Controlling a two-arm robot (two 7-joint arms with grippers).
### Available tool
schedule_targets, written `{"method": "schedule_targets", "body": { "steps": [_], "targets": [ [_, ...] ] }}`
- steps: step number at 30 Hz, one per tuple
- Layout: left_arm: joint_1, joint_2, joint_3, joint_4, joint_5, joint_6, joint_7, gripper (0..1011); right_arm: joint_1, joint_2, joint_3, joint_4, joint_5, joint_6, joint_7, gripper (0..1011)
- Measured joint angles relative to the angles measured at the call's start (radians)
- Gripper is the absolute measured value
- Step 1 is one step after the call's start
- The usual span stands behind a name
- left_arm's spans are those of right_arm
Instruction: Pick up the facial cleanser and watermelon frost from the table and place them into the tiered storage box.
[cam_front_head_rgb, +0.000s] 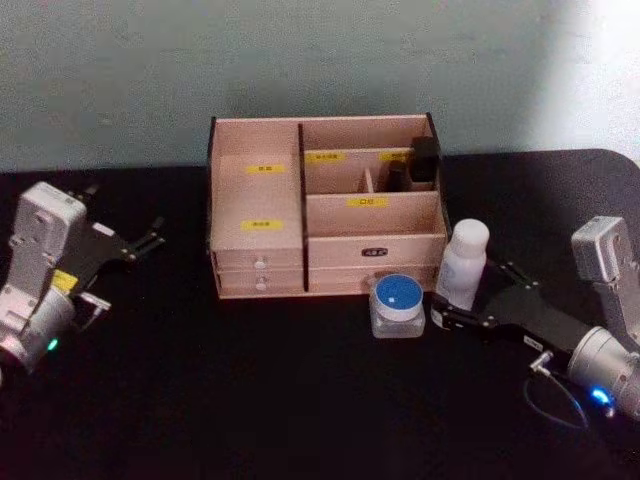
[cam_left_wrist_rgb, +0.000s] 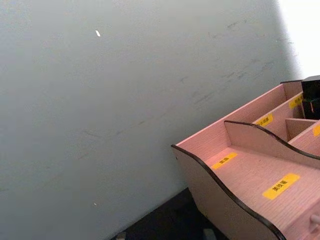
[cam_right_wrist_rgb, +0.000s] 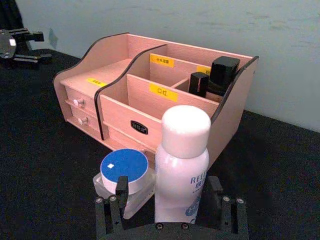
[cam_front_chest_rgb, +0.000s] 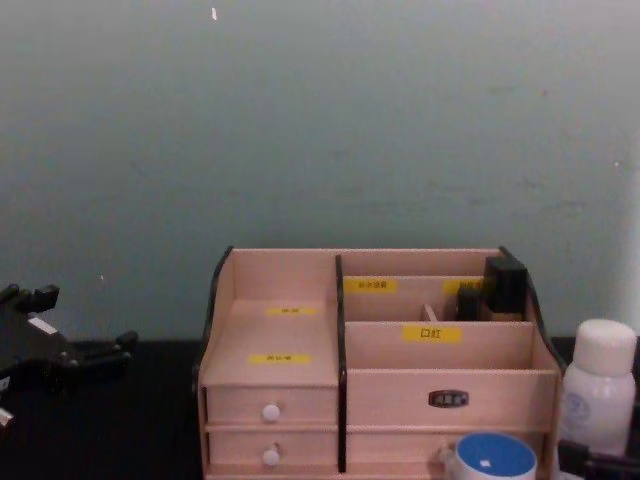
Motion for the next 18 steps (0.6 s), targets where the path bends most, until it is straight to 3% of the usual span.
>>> {"method": "schedule_targets", "body": {
  "steps": [18],
  "targets": [
    [0.000, 0.000, 0.000, 0.000, 0.000, 0.000, 0.000, 1001, 0.017, -0.031, 0.002, 0.050, -0.028, -0.059, 0.002, 1002]
  ]
}}
